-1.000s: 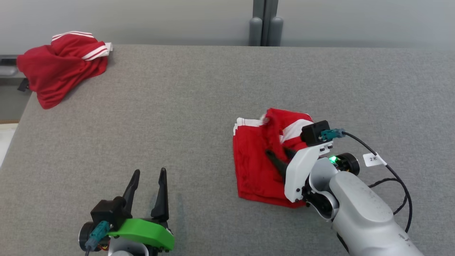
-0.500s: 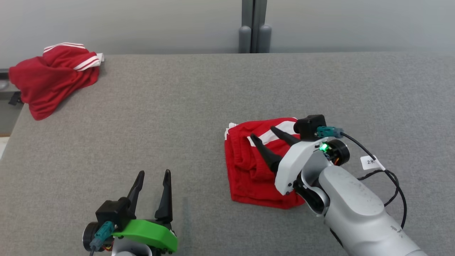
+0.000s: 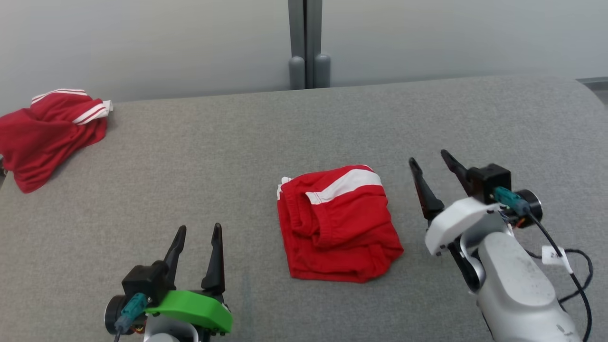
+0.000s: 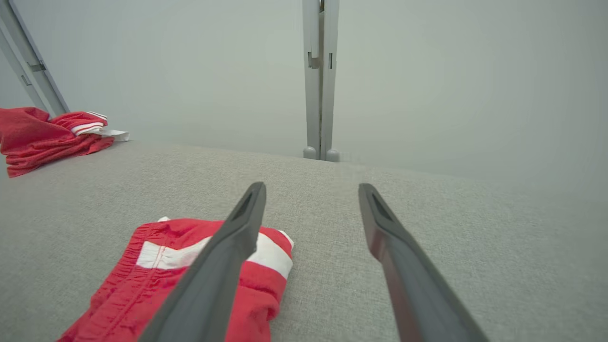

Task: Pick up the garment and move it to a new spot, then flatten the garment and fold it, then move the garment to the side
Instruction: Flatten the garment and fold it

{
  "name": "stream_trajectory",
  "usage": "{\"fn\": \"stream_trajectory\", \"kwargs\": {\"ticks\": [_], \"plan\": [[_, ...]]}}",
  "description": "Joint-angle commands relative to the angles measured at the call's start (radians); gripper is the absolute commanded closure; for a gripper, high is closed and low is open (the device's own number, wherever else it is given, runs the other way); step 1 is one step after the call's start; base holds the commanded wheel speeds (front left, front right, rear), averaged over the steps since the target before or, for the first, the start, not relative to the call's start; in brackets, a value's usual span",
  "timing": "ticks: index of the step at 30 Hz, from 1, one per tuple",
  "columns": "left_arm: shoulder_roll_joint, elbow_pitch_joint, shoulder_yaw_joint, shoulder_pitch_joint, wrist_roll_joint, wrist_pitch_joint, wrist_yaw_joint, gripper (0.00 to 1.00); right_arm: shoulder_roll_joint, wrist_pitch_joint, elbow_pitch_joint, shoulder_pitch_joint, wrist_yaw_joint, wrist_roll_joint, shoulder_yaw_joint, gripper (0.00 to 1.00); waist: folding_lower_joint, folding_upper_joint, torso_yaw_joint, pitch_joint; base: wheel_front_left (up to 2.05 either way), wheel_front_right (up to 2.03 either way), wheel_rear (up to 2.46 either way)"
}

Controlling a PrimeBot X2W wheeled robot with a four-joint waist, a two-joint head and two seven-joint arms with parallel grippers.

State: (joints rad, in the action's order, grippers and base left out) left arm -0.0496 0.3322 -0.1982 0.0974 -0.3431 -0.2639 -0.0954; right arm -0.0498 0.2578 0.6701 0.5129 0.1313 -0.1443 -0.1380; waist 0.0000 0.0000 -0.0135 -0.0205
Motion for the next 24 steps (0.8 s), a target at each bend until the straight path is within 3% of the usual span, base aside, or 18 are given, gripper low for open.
{"fn": "stream_trajectory", "kwargs": {"ticks": [1, 13, 24], "plan": [[-0.002, -0.001, 0.008, -0.015, 0.007, -0.001, 0.004, 0.0, -0.002, 0.006, -0.02, -0.04, -0.001, 0.019, 0.023, 0.0, 0.0, 0.0, -0.013, 0.01, 0.0, 0.0, 0.0], [-0.002, -0.018, 0.045, -0.09, 0.0, -0.001, 0.017, 0.0, -0.002, 0.008, -0.255, -0.288, -0.001, -0.01, 0.116, 0.0, 0.0, 0.0, -0.034, 0.025, 0.0, 0.0, 0.0], [-0.002, -0.043, 0.075, -0.135, -0.006, -0.001, 0.026, 0.0, -0.002, 0.009, -0.298, -0.379, -0.001, -0.033, 0.142, 0.0, 0.0, 0.0, -0.035, 0.026, 0.0, 0.0, 0.0]]}}
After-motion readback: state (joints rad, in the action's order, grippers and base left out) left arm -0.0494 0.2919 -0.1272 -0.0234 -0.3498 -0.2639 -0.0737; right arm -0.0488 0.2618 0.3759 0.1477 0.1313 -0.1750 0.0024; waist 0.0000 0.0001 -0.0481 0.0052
